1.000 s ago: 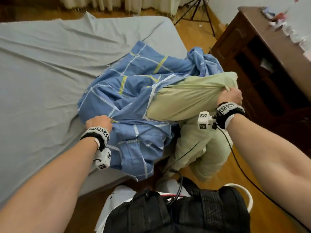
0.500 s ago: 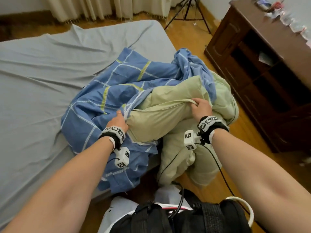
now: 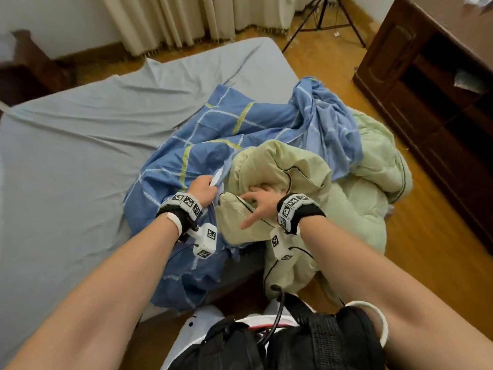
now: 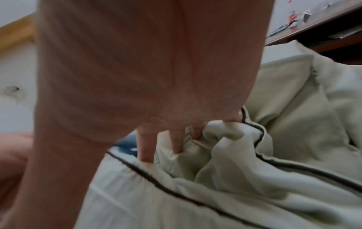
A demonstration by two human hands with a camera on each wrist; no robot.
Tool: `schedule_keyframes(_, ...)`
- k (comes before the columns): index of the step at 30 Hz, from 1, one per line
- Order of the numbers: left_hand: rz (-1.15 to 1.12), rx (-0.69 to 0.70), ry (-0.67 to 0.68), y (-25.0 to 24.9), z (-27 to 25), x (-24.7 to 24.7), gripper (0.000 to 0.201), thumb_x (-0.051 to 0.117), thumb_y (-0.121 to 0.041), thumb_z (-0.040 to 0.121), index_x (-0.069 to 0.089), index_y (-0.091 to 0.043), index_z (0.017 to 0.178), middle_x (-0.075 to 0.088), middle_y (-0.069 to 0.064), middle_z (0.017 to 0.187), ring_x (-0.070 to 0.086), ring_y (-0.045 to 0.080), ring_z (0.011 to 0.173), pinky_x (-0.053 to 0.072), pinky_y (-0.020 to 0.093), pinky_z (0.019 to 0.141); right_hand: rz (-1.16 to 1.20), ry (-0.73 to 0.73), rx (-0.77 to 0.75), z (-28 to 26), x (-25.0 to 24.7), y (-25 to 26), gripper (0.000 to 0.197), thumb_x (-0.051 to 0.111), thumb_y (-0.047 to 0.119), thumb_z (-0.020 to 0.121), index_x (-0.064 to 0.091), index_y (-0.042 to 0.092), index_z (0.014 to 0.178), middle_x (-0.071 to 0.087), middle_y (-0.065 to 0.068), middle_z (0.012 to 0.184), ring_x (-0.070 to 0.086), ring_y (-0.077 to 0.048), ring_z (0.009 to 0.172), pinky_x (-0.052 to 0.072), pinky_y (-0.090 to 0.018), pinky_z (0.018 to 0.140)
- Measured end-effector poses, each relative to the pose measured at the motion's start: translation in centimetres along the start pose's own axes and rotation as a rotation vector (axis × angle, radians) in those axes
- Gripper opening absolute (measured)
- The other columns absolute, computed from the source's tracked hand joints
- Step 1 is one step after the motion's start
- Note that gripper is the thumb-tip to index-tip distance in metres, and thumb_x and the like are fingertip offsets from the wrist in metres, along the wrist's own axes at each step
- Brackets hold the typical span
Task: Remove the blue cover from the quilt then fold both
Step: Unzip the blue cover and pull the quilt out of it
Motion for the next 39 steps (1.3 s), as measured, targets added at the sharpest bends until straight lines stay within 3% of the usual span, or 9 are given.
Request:
schedule_keyframes(2, -0.036, 0.034, 0.004, 1.0, -0.3, -0.2, 0.011, 0.052, 0.001, 0.084, 0.055, -0.01, 0.082, 0.059, 0.014, 0.081, 0.061, 0.037, 0.091, 0.038, 0.031, 0.067, -0.095, -0.01, 0.03, -0.2, 1.3, 1.0, 0.099, 0.072, 0.081, 0.055, 0.036, 0.049, 0.142, 0.027, 0.007, 0.159, 0.006, -0.036, 0.149, 0.001, -0.068, 0.111)
schedule_keyframes(4, -0.135, 0.071, 0.037, 2.0, -0.7, 0.0, 0.034, 0.055, -0.002, 0.084, 0.054, -0.008, 0.117, 0.064, 0.012, 0.091, 0.063, 0.033, 0.091, 0.049, 0.038, 0.078, -0.039, -0.098, 0.056, 0.1, 1.7, 2.1, 0.071, 0.07, 0.074, 0.065, 0.05, 0.046, 0.128, 0.045, 0.004, 0.147, 0.016, -0.036, 0.146, 0.0, -0.068, 0.109)
schedule_keyframes(7, -0.151, 0.241, 0.069, 2.1, -2.5, -0.2, 0.081, 0.062, -0.008, 0.082, 0.024, -0.021, 0.152, 0.059, 0.008, 0.111, 0.058, 0.023, 0.097, 0.047, 0.041, 0.091, 0.129, -0.284, 0.056, 0.5, 1.8, 3.6, 0.028, 0.064, 0.061, 0.077, 0.054, 0.042, 0.096, 0.064, 0.004, 0.112, 0.05, -0.032, 0.124, 0.023, -0.064, 0.108)
schedule_keyframes(11, 0.064, 0.304, 0.117, 4.7, -4.0, 0.1, 0.042, 0.053, -0.018, 0.091, 0.058, -0.031, 0.131, 0.063, 0.006, 0.123, 0.056, 0.027, 0.117, 0.044, 0.033, 0.091, 0.218, -0.533, 0.124, -1.3, 1.7, 5.5, 0.024, 0.063, 0.044, 0.086, 0.045, 0.029, 0.09, 0.063, -0.004, 0.092, 0.063, -0.035, 0.097, 0.045, -0.049, 0.091)
schedule_keyframes(17, 0.332, 0.326, 0.203, 8.2, -7.3, 1.7, 0.066, 0.063, -0.065, 0.072, 0.047, -0.022, 0.119, 0.064, -0.002, 0.103, 0.063, 0.023, 0.093, 0.054, 0.04, 0.079, 0.263, -0.783, 0.295, -6.2, 2.4, 7.5, 0.02, 0.062, 0.034, 0.09, 0.049, 0.023, 0.1, 0.065, -0.011, 0.093, 0.063, -0.034, 0.09, 0.043, -0.037, 0.071)
schedule_keyframes(25, 0.731, 0.265, 0.218, 14.9, -11.0, 3.3, 0.031, 0.059, -0.034, 0.087, 0.061, -0.02, 0.115, 0.067, 0.008, 0.11, 0.064, 0.03, 0.102, 0.049, 0.036, 0.081, 0.592, -1.259, 0.559, -20.3, 2.5, 2.9, 0.022, 0.057, 0.036, 0.092, 0.053, 0.024, 0.11, 0.067, -0.007, 0.105, 0.061, -0.03, 0.095, 0.045, -0.035, 0.077)
schedule_keyframes(30, 0.745, 0.184, 0.143, 13.1, -13.7, 3.4, 0.05, 0.047, -0.065, 0.085, 0.063, -0.019, 0.097, 0.068, 0.007, 0.102, 0.063, 0.028, 0.098, 0.045, 0.035, 0.075, 0.706, -1.442, 0.596, -27.9, 6.5, 0.2, 0.016, 0.051, 0.035, 0.097, 0.05, 0.023, 0.107, 0.059, 0.006, 0.086, 0.058, -0.025, 0.081, 0.046, -0.035, 0.072)
schedule_keyframes(33, 0.763, 0.138, 0.095, 12.7, -14.4, 3.5, 0.062, 0.045, -0.07, 0.086, 0.065, -0.015, 0.109, 0.066, 0.01, 0.113, 0.061, 0.03, 0.105, 0.044, 0.037, 0.079, 0.749, -1.475, 0.693, -32.3, 10.5, -2.6, 0.018, 0.048, 0.04, 0.097, 0.045, 0.024, 0.103, 0.058, 0.007, 0.08, 0.059, -0.027, 0.078, 0.047, -0.039, 0.07)
schedule_keyframes(39, 0.849, 0.17, 0.11, 8.4, -17.0, 8.1, 0.101, 0.019, -0.096, 0.069, 0.065, -0.014, 0.108, 0.064, 0.008, 0.113, 0.062, 0.031, 0.1, 0.046, 0.04, 0.083, 1.043, -1.498, 0.999, -39.5, 21.7, -9.5, 0.021, 0.048, 0.038, 0.098, 0.046, 0.024, 0.114, 0.06, 0.003, 0.091, 0.06, -0.028, 0.088, 0.046, -0.039, 0.075)
Point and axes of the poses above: each hand's wrist, its own z-axis towards the middle knuckle, its own x-axis out of the palm, y = z × x, the point moved 9 cm from there along z, towards the middle knuckle
